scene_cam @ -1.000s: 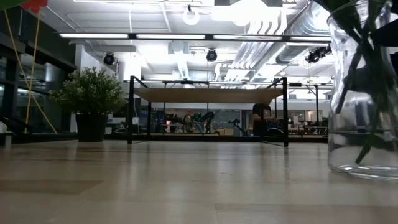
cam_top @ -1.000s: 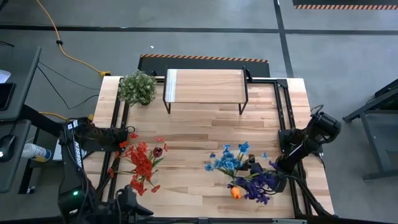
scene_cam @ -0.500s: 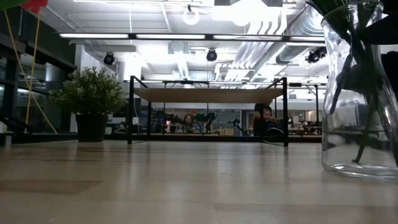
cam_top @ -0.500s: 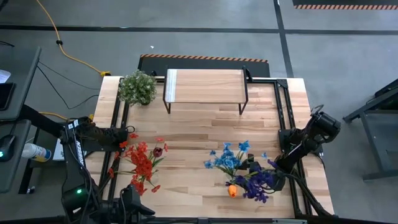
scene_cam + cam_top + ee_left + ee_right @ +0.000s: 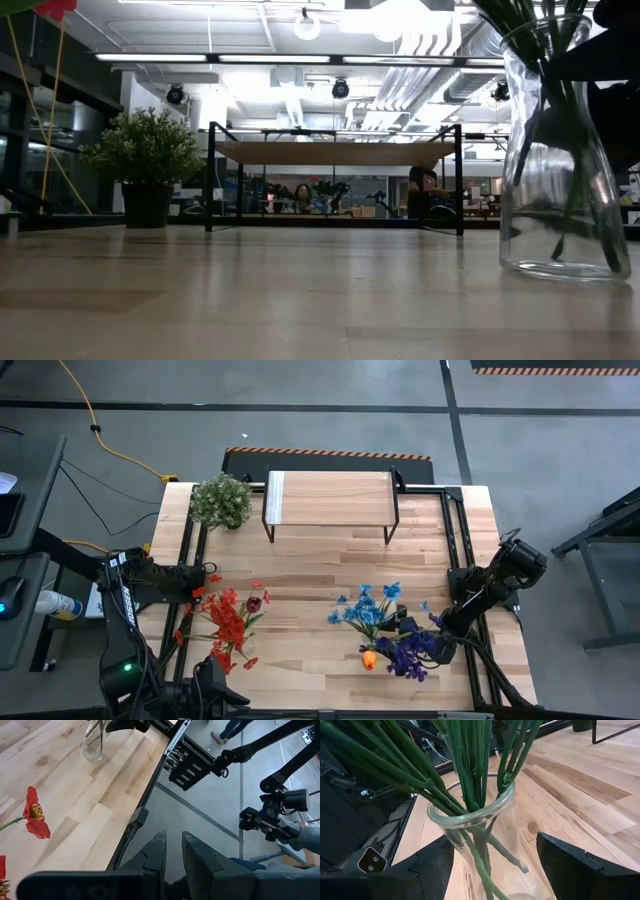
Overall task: Pick and place flowers into a vace then onto a shelf
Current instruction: Put the right transparent vase with flowers on the shelf
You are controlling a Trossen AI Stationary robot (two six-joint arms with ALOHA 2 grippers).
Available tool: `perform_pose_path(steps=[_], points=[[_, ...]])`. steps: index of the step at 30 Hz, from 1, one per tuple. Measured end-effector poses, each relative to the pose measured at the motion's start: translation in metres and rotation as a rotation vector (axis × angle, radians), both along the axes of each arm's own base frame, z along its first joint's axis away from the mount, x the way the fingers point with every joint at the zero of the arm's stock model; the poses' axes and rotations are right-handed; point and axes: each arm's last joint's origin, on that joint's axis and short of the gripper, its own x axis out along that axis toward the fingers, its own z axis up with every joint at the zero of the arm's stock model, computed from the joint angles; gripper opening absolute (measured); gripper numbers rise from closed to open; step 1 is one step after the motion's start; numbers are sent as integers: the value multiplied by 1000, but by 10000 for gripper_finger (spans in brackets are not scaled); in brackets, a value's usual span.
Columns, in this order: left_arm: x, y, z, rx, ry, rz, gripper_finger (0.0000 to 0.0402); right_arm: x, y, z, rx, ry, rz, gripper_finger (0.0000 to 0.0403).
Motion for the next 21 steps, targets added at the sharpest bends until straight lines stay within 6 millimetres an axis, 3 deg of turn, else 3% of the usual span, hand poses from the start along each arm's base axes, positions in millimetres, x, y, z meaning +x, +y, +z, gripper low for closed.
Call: perform_pose_path(steps=[21], points=[[0, 0, 0, 2, 3, -1, 95, 0, 0, 0, -3, -2, -7, 176]])
